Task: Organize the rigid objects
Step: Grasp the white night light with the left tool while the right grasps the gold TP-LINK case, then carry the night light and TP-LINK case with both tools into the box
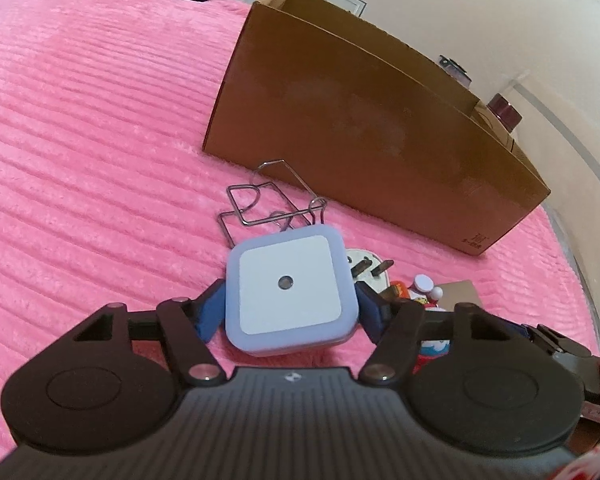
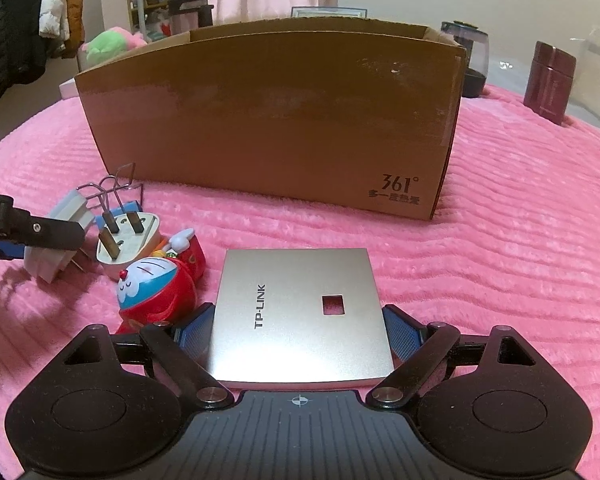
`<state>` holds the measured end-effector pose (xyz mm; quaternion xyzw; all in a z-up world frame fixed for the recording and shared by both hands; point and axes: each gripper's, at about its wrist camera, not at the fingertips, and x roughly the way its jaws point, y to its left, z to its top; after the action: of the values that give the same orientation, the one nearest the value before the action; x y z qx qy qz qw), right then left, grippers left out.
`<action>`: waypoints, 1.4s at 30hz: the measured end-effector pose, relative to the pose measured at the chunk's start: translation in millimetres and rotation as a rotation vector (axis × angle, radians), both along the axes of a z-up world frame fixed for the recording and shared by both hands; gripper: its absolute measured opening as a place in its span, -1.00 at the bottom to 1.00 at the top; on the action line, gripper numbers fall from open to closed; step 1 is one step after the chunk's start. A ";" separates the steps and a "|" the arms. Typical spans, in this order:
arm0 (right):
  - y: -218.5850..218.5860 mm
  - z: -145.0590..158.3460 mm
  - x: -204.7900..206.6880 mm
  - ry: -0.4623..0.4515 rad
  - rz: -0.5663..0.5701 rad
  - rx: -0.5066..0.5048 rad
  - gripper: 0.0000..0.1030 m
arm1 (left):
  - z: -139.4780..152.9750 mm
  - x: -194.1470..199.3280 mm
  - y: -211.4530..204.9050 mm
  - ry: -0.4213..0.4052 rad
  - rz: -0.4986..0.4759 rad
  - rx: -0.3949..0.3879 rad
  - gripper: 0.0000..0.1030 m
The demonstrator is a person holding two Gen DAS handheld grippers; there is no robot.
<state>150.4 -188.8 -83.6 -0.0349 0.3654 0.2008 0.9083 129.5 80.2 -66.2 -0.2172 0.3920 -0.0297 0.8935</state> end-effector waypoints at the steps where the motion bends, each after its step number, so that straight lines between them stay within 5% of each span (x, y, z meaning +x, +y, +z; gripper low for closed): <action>1: -0.1 0.4 -0.6 0.000 -0.002 0.000 0.65 | -0.3 -0.5 -0.5 -0.001 -0.003 0.001 0.21; 24: -20.7 42.0 -40.8 -0.037 -0.088 0.088 0.65 | 44.9 -35.7 -28.9 -0.100 -0.144 0.164 0.21; 42: -29.0 69.2 -66.1 -0.074 -0.107 0.117 0.65 | 65.4 -53.8 -51.3 -0.142 -0.217 0.218 0.21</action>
<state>84.3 -217.9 -14.4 0.0302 0.3205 0.1714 0.9311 75.7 28.8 -0.8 -0.0729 0.3500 -0.0984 0.9287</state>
